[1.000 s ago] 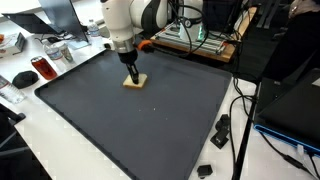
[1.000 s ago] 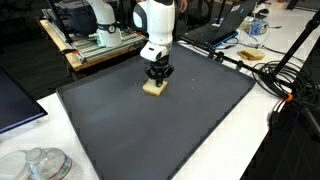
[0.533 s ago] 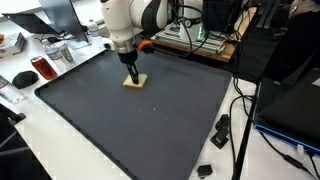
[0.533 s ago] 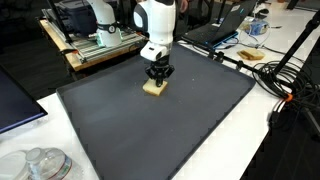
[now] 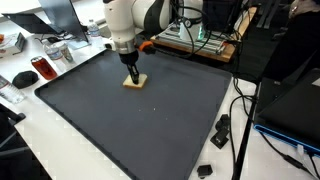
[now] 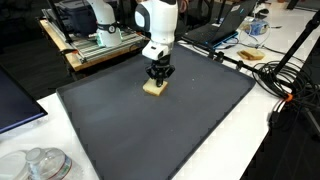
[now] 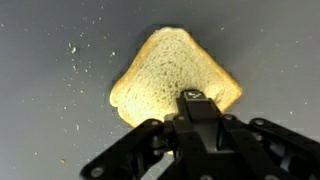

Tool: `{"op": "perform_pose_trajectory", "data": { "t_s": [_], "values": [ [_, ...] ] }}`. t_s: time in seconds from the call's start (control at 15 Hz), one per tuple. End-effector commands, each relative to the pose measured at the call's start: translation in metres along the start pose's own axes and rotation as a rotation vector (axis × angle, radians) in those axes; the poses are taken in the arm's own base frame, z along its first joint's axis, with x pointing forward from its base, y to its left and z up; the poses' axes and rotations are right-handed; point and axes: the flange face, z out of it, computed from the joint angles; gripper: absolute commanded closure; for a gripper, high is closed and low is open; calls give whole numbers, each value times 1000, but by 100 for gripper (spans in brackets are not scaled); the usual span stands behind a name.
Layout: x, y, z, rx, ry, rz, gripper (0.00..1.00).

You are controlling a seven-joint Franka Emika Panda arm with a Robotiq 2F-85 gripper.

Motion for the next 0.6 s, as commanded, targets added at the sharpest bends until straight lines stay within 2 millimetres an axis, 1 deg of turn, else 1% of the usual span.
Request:
{"op": "perform_pose_trajectory", "data": {
  "t_s": [0.0,0.07,0.13,0.2,0.27,0.4,0.47,0.53],
  "values": [
    [-8,-3,59,-38,-30,-19,95],
    [-9,-3,59,-29,-42,-26,95],
    [-6,-2,60,-45,-2,0,95],
    [-9,-3,58,-5,-54,-28,95],
    [-7,-2,61,-36,-21,-7,95],
    [-10,-3,57,15,-69,-46,95],
    [-7,-1,58,-37,-19,-20,95],
    [-10,-3,53,27,-63,-59,95]
  ]
}}
